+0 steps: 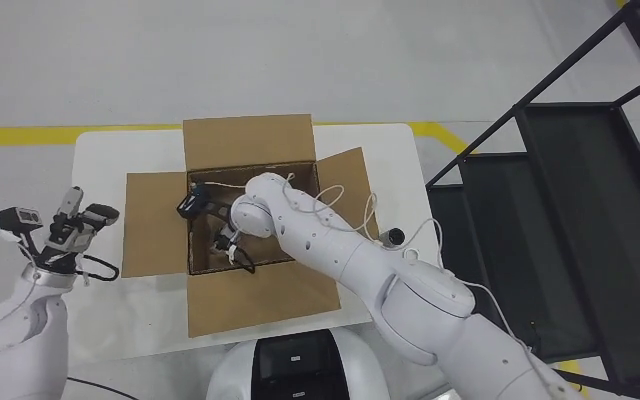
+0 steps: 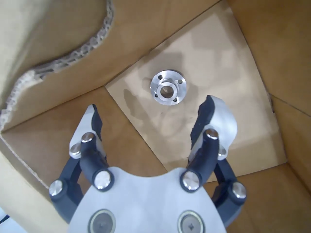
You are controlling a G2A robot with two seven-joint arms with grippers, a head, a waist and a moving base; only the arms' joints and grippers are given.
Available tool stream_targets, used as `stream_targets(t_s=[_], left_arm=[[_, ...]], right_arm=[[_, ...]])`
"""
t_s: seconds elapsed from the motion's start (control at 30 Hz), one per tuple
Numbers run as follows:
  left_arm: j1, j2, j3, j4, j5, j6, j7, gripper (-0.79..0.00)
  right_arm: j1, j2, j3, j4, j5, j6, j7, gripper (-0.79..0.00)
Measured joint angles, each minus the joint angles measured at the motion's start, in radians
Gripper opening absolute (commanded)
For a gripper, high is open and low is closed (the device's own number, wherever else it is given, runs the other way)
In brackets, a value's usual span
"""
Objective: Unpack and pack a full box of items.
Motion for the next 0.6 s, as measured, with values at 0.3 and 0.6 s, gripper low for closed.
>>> stream_targets(t_s=[0.3,0.6], left_arm=[[0.009,0.003,-0.07,0.013,-0.066,-0.02,0.049,0.0],[0.011,0.002,-0.075,-0.007,-0.058,-0.011,0.069,0.0]], right_arm=[[-0.055,0.012,-0.002,-0.008,-0.082,0.03,-0.086,-0.406],[-0.042,-0.011,-0.012,0.052,-0.115,0.043,-0.147,-0.249]])
